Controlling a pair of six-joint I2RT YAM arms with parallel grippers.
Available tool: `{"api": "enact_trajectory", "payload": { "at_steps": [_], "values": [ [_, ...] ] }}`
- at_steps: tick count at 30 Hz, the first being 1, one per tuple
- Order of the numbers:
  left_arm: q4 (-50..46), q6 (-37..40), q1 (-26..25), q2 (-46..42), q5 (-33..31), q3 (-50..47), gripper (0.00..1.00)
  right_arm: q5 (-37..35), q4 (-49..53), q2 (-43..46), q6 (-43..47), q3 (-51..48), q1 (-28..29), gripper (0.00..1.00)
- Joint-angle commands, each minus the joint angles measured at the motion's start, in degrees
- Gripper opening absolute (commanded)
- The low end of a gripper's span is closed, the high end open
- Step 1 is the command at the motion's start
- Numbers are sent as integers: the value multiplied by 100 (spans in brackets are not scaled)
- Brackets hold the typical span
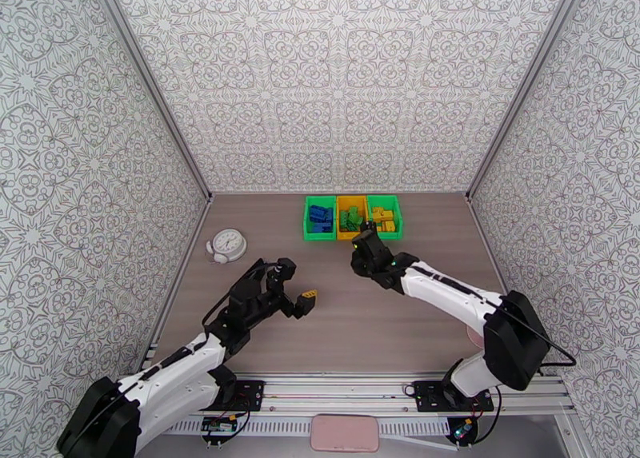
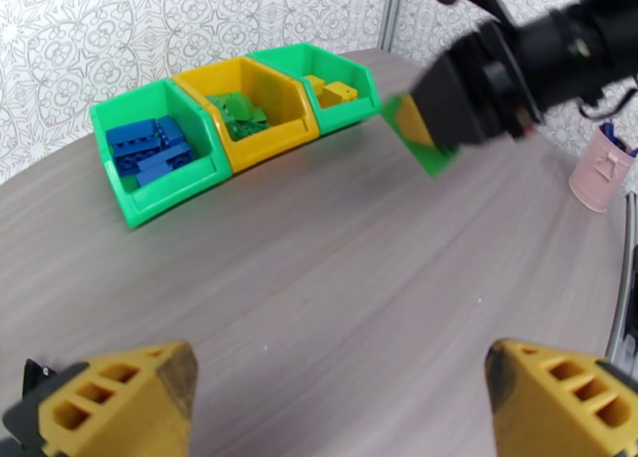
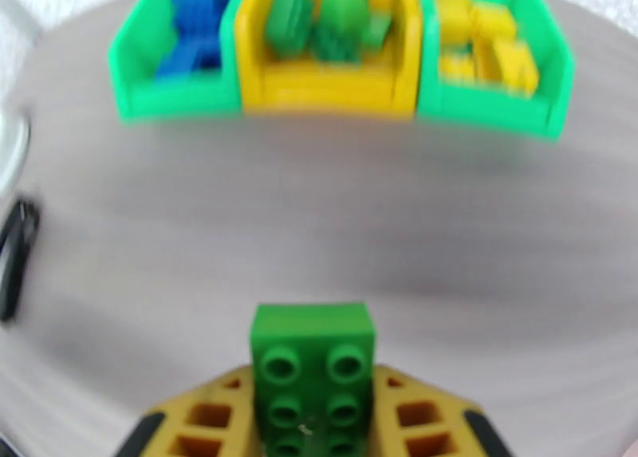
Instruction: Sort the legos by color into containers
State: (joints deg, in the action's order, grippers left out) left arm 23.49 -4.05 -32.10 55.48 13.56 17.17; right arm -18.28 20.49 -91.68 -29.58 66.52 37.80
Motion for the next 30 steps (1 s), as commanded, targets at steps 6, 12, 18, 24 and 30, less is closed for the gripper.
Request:
{"api": "enact_trajectory", "payload": {
  "at_steps": [6, 12, 18, 24, 30],
  "values": [
    [473, 89, -27, 198, -337, 328, 100, 428, -637, -1941, 1095, 2171, -886, 27],
    [263, 201, 28, 215, -310, 475, 99, 568, -267, -3408, 1378, 4109, -1123, 28],
    [254, 160, 92, 199, -345, 455, 100, 333, 481, -4589, 1562, 5844, -1178, 36],
    [105, 142, 355, 61, -174, 428, 100, 207, 992, -4965, 1502, 6720, -1177, 60],
    [-19, 206, 664, -162, -147, 261, 100, 216, 478, -4163, 1428, 5570, -1161, 76]
  ]
}}
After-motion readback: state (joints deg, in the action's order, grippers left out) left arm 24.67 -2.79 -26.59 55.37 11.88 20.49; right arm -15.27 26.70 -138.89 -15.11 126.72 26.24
